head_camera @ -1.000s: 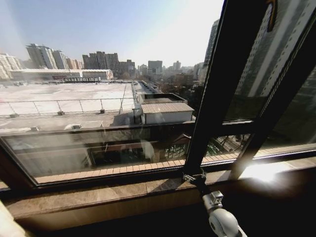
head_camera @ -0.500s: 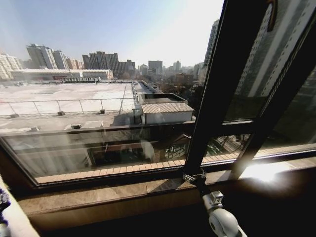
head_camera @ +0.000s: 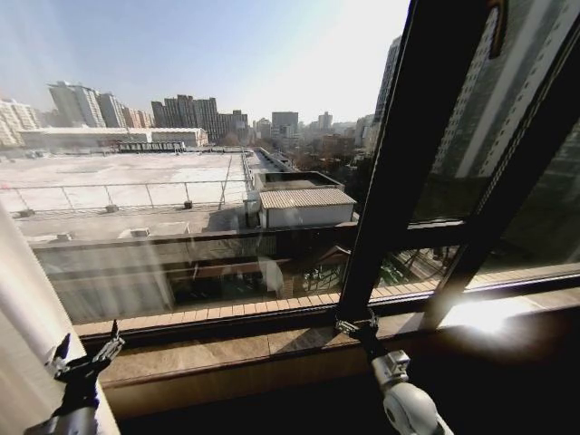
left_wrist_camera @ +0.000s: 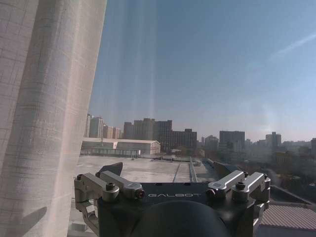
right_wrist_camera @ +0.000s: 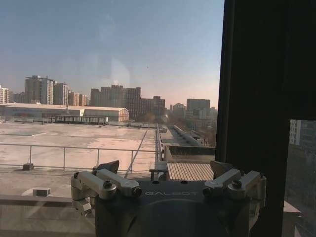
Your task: Open the curtains by pulling them apart, changing their state from closed to fully open.
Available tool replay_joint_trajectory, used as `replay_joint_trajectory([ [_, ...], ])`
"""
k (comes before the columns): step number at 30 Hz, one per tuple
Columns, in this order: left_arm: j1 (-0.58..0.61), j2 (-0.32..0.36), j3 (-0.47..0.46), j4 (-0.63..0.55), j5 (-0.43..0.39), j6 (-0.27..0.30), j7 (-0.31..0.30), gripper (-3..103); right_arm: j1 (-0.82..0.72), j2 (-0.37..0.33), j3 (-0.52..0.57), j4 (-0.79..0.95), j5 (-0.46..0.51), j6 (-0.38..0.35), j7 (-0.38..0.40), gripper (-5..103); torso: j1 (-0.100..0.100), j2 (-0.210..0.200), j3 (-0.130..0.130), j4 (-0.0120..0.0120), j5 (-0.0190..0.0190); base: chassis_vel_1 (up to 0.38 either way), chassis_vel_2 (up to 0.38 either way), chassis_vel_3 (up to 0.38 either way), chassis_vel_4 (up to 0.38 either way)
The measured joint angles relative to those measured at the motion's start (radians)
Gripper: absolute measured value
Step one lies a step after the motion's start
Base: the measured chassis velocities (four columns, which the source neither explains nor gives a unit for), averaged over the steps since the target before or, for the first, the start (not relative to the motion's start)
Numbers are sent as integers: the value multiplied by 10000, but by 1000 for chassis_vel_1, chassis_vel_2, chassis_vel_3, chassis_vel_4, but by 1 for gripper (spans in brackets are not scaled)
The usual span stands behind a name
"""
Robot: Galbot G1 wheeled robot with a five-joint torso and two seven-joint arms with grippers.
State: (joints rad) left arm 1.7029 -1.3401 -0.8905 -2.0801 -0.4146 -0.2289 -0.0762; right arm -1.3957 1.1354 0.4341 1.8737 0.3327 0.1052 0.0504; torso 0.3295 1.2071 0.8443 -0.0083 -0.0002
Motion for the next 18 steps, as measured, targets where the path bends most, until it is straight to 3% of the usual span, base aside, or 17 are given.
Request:
replay_joint_trajectory([
  [6, -188, 91, 90, 276, -111, -18, 443, 100, 0, 0, 0, 0, 0, 0, 0, 100, -1, 0, 0, 1, 0, 0, 0, 0, 0],
  [18, -216, 128, 2, 407, -64, -19, 489, 100, 0, 0, 0, 0, 0, 0, 0, 100, 0, 0, 0, 1, -1, 0, 0, 0, 0],
])
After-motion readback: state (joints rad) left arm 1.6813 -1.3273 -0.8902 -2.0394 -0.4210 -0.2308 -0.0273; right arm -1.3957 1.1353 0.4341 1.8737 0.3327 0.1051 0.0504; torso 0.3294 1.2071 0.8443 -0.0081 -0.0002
